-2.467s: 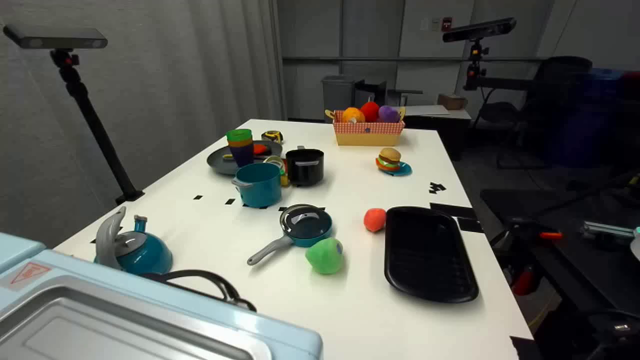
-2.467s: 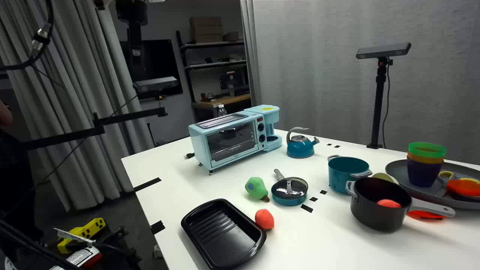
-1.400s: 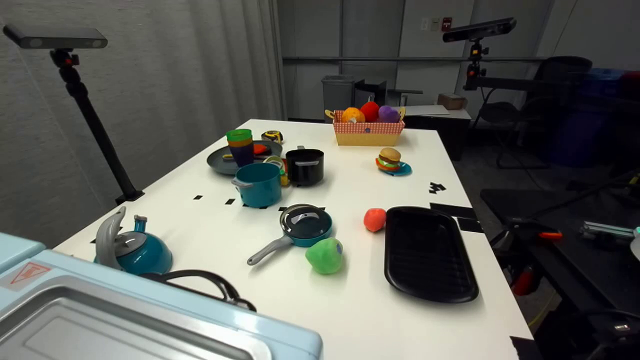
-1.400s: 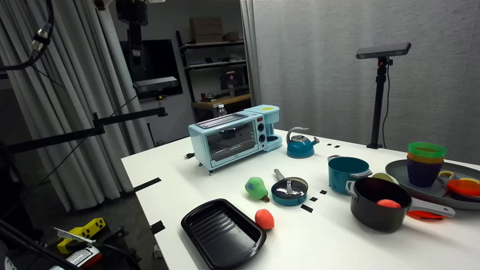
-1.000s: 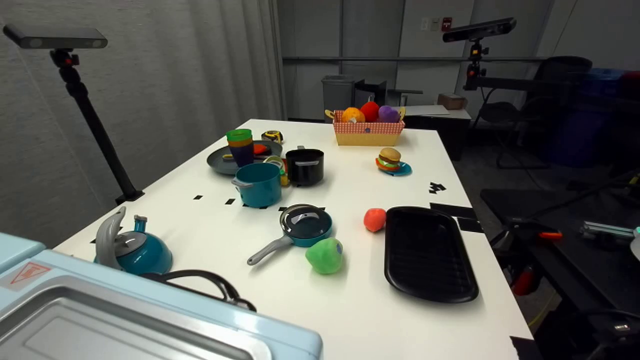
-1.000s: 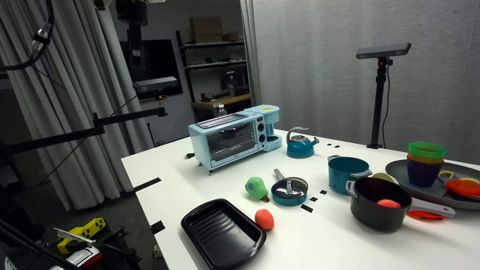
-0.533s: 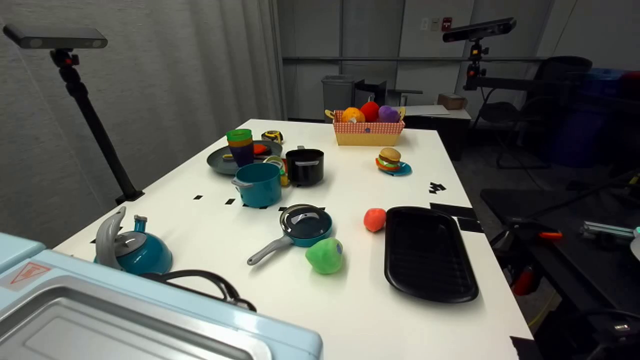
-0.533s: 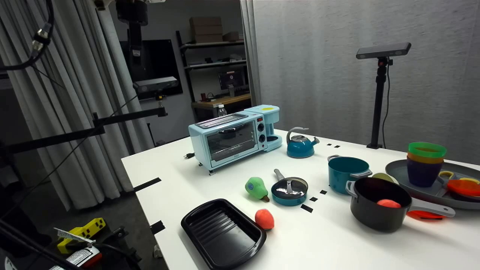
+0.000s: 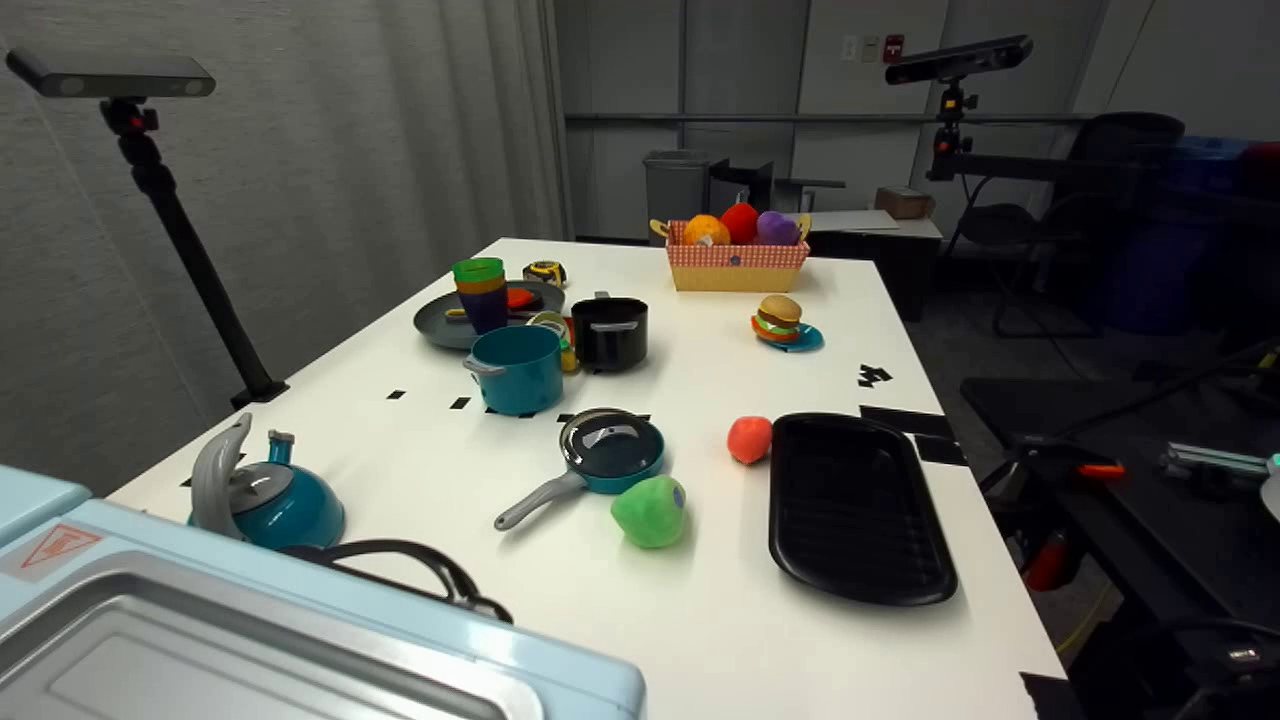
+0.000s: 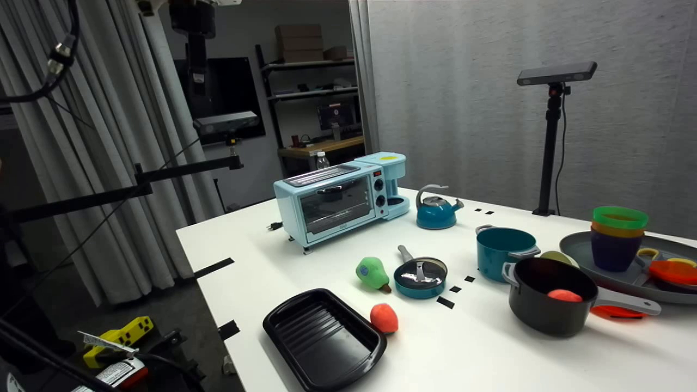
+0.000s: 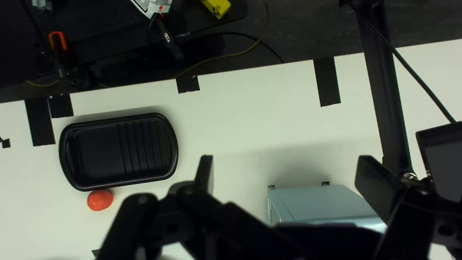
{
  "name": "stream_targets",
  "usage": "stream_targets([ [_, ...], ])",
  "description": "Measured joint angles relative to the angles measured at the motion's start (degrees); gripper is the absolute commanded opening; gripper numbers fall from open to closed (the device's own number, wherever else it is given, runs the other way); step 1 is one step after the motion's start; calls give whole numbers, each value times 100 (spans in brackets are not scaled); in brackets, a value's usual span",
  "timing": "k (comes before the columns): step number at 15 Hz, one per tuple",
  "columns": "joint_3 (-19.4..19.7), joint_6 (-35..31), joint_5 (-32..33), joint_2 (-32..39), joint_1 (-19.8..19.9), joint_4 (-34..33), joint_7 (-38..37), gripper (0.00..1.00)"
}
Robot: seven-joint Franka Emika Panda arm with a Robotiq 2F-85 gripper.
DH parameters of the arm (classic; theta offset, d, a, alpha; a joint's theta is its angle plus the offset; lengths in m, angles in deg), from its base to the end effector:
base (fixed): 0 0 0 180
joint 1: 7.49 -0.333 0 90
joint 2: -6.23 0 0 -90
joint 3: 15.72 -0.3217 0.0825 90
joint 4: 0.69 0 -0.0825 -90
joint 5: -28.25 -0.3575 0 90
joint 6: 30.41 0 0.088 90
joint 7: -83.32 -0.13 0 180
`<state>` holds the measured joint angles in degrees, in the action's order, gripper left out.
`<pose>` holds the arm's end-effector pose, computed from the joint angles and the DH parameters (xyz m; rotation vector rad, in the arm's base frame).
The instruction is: Put the pear in the black pot and the orange in the blue pot
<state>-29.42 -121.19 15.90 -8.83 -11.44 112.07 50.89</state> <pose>0.4034 0.1682 0.5570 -3.0120 0.4345 0.2740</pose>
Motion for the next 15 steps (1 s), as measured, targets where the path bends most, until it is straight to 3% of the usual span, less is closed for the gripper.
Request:
stream_targets([
  [15, 2, -176, 39, 15, 0, 10, -362, 100],
])
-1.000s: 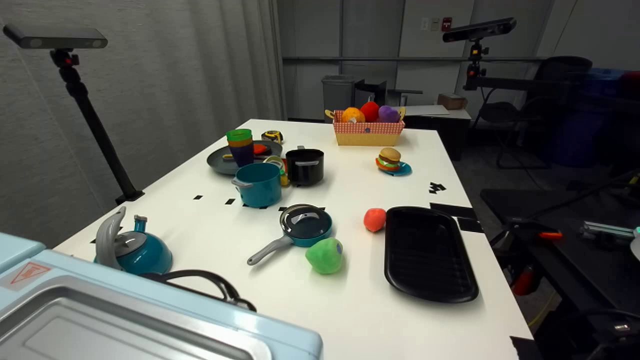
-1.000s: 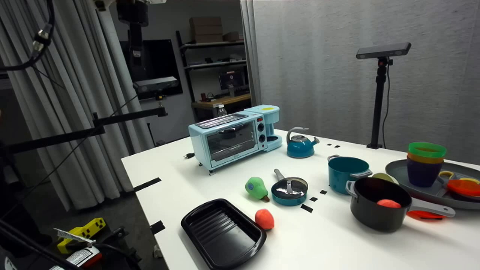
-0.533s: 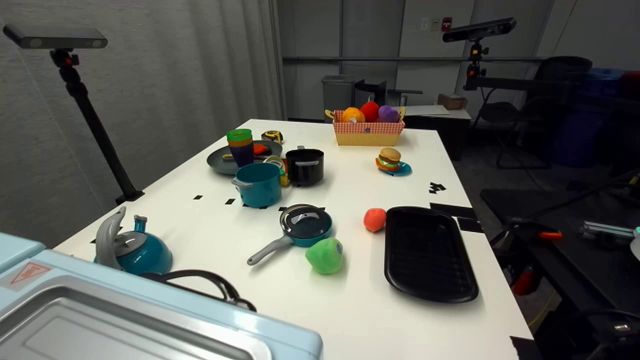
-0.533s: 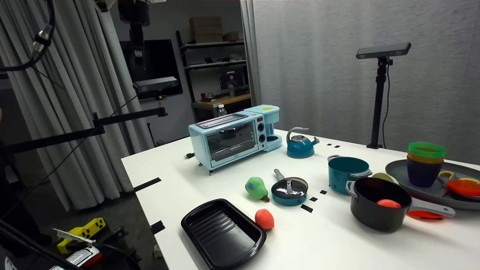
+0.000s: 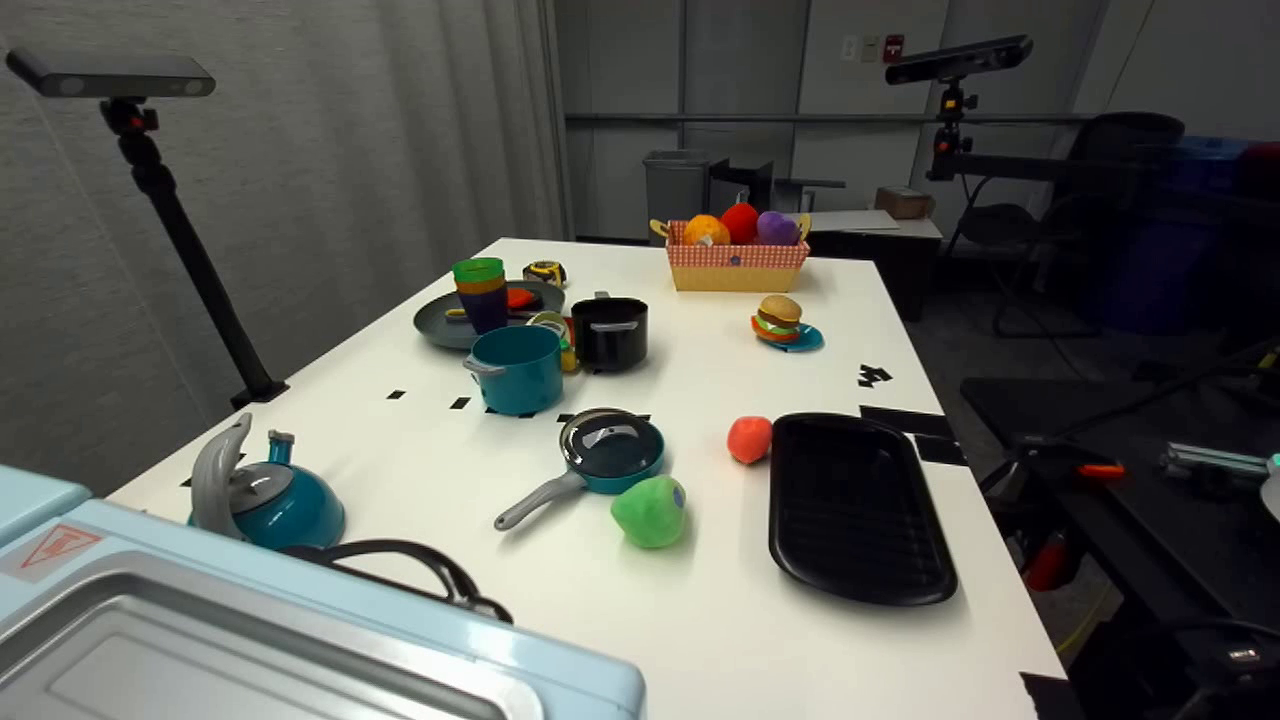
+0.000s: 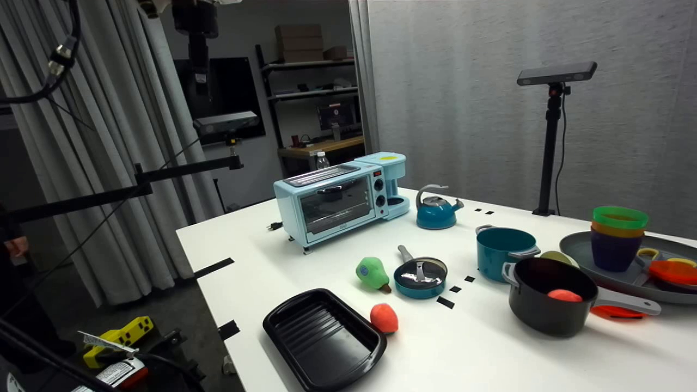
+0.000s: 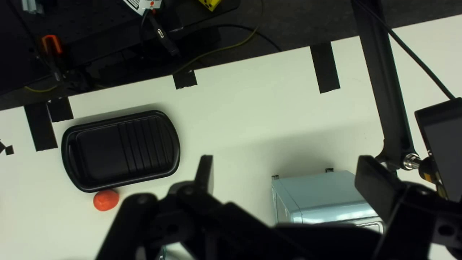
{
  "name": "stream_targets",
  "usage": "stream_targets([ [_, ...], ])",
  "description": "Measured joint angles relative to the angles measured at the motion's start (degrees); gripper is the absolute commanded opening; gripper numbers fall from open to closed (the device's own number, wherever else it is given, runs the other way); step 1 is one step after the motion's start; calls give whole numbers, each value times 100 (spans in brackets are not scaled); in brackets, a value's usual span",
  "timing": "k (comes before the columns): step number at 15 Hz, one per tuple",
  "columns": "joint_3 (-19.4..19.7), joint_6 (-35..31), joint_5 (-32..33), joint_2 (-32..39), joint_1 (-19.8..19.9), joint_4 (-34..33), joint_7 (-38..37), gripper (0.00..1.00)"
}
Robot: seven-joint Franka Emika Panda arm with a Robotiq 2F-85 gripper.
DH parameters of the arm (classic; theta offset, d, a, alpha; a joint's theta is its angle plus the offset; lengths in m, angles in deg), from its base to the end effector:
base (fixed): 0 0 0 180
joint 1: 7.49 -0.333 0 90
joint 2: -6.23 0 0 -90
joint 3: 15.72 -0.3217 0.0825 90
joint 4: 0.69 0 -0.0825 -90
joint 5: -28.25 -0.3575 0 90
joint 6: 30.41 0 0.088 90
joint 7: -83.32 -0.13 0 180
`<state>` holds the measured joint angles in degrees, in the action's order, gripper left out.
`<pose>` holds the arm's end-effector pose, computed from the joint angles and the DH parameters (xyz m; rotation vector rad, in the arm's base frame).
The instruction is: Put the pear in the black pot and the orange in the blue pot
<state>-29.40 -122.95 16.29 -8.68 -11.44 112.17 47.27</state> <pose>0.4084 0.1680 0.5572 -2.9988 0.5336 0.2376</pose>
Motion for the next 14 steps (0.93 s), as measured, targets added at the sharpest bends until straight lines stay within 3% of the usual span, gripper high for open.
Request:
stream_targets([
  [14, 65, -77, 53, 33, 7, 26, 59, 100],
])
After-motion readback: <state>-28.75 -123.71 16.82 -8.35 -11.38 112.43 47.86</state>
